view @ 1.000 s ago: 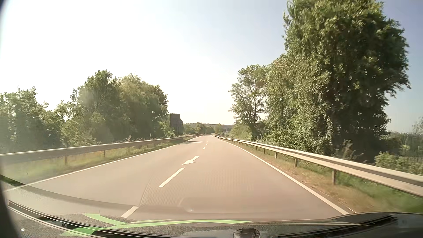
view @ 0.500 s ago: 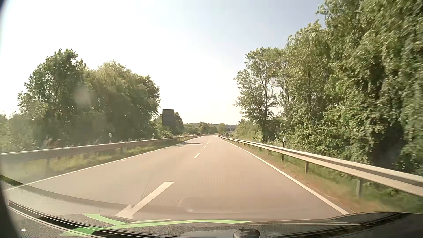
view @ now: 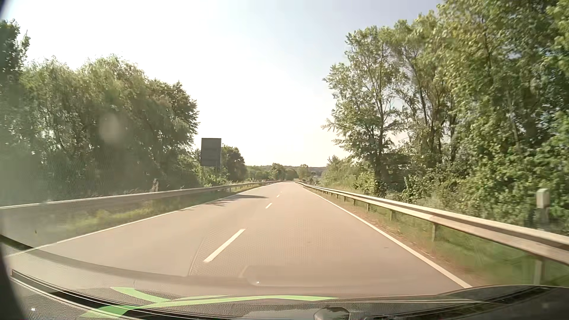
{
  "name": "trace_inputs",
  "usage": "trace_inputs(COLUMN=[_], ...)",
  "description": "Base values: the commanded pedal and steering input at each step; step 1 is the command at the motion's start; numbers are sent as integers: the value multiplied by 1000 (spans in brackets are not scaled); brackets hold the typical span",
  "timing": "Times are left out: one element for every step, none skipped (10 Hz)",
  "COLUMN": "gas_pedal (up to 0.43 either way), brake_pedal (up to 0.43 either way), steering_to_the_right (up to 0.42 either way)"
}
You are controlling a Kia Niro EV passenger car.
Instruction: Follow the waypoints while adhering to traffic rules and regulations
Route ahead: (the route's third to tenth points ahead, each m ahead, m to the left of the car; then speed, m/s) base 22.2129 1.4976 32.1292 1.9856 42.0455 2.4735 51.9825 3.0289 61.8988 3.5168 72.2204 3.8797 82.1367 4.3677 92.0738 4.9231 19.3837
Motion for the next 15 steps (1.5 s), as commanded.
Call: trace_inputs(gas_pedal=[260, 260, 260, 260, 260, 260, 260, 260, 260, 260, 260, 260, 268, 268, 268], brake_pedal=[0, 0, 0, 0, 0, 0, 0, 0, 0, 0, 0, 0, 0, 0, 0], steering_to_the_right=[-11, -10, -10, -10, -10, -10, -8, -7, -7, -7, -6, -6, -6, -6, -6])
